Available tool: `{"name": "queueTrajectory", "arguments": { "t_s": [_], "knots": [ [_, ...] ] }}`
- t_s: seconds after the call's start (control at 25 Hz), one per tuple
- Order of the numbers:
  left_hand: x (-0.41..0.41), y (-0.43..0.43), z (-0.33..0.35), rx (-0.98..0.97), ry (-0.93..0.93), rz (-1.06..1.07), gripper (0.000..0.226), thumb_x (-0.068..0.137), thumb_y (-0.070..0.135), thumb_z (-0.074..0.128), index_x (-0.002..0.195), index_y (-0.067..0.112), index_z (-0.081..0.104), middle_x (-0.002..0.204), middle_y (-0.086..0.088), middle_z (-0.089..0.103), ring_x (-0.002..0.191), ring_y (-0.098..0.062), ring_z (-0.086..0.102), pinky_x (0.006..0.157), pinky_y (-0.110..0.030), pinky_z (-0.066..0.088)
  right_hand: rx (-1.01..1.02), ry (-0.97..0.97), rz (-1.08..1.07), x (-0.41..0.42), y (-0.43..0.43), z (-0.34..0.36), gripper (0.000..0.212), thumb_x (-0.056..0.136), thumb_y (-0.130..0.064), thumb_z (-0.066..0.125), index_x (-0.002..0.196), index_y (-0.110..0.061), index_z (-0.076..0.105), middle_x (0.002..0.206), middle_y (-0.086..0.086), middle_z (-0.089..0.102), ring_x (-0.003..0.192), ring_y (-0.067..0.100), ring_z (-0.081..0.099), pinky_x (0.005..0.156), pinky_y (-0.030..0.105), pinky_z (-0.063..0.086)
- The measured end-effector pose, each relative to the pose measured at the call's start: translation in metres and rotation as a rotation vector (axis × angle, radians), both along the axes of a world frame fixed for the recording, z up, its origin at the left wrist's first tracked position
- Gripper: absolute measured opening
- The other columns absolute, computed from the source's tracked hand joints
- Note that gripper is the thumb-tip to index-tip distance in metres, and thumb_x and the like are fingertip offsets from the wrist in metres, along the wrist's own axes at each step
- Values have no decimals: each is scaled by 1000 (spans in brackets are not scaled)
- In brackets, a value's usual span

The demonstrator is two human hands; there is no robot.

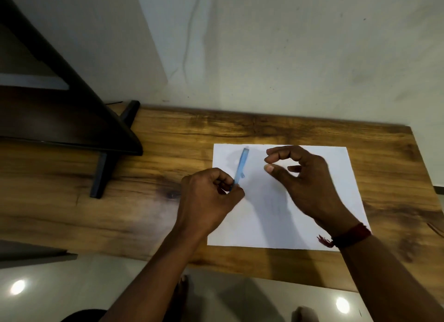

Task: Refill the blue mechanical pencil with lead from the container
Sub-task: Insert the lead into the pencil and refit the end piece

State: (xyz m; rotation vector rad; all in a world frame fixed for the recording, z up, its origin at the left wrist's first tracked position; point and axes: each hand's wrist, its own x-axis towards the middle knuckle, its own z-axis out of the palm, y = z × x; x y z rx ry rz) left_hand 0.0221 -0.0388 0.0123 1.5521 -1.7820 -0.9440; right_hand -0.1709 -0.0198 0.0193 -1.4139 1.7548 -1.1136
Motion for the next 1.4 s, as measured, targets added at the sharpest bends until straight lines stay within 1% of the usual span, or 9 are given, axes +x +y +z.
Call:
{"name": "queueTrajectory", "arguments": {
  "t_s": [0.12, 0.28, 0.52, 0.72, 0.8, 0.88, 0.96, 1.12, 1.4],
  "knots": [
    [19, -6, -1, 24, 85, 107, 15, 67, 28, 76, 67, 32, 61, 62, 15, 67, 59, 1, 66, 53, -24, 57, 21, 275, 154, 26, -2, -11, 11, 80, -21, 76, 89, -27, 73, 98, -10, 69, 96, 7, 58, 84, 30, 44],
    [36, -11, -1, 61, 153, 182, 8, 70, 27, 71, 71, 25, 63, 65, 7, 70, 57, -10, 69, 56, -35, 61, 110, 541, 318, 50, -2, -22, 16, 83, -24, 73, 99, -26, 75, 106, 1, 69, 103, 23, 53, 83, 38, 43],
    [44, -16, 2, 108, 168, 209, 7, 73, 24, 71, 72, 23, 64, 69, 5, 70, 60, -12, 69, 57, -35, 60, 164, 654, 304, 52, 0, -23, 19, 83, -35, 72, 99, -25, 74, 101, 1, 69, 96, 20, 53, 78, 30, 36],
    [37, -13, -2, 45, 50, 86, 8, 72, 27, 71, 72, 26, 64, 66, 14, 65, 65, 1, 63, 56, -21, 52, 199, 676, 330, 54, 4, -25, 19, 85, -34, 68, 97, -20, 73, 97, 3, 70, 91, 18, 54, 77, 26, 39],
    [33, -11, -4, 30, 21, 13, 7, 71, 29, 71, 74, 26, 65, 65, 15, 64, 66, 1, 62, 56, -19, 50, 194, 541, 284, 51, 3, -22, 11, 84, -29, 71, 90, -21, 73, 93, 0, 70, 85, 11, 55, 75, 16, 39],
    [29, -10, -5, 21, -24, -52, 8, 71, 31, 73, 76, 28, 67, 64, 19, 64, 67, 3, 62, 55, -16, 46, 195, 281, 135, 43, 0, -15, 3, 82, -26, 74, 80, -25, 71, 84, -9, 70, 78, 4, 58, 69, 5, 39],
    [22, -8, -6, 16, -62, -109, 9, 71, 32, 75, 78, 30, 69, 64, 20, 63, 68, 3, 61, 54, -14, 43, 207, -41, -37, 29, -1, -7, 3, 82, -25, 73, 79, -24, 72, 80, -12, 72, 79, 3, 64, 67, 10, 47],
    [6, -3, -8, 9, -120, -182, 11, 72, 32, 77, 81, 29, 72, 67, 19, 62, 62, 0, 60, 54, -11, 40, 247, -548, -175, 9, 4, 4, 9, 88, -13, 65, 93, -11, 72, 87, 5, 76, 83, 19, 72, 62, 24, 56],
    [-15, 2, -8, -50, -162, -212, 12, 72, 31, 78, 82, 26, 73, 65, 19, 59, 55, -1, 55, 54, -13, 39, 262, -736, -206, -14, 13, 9, 11, 89, -11, 62, 96, -8, 70, 90, 13, 74, 85, 24, 72, 69, 30, 57]
  ]
}}
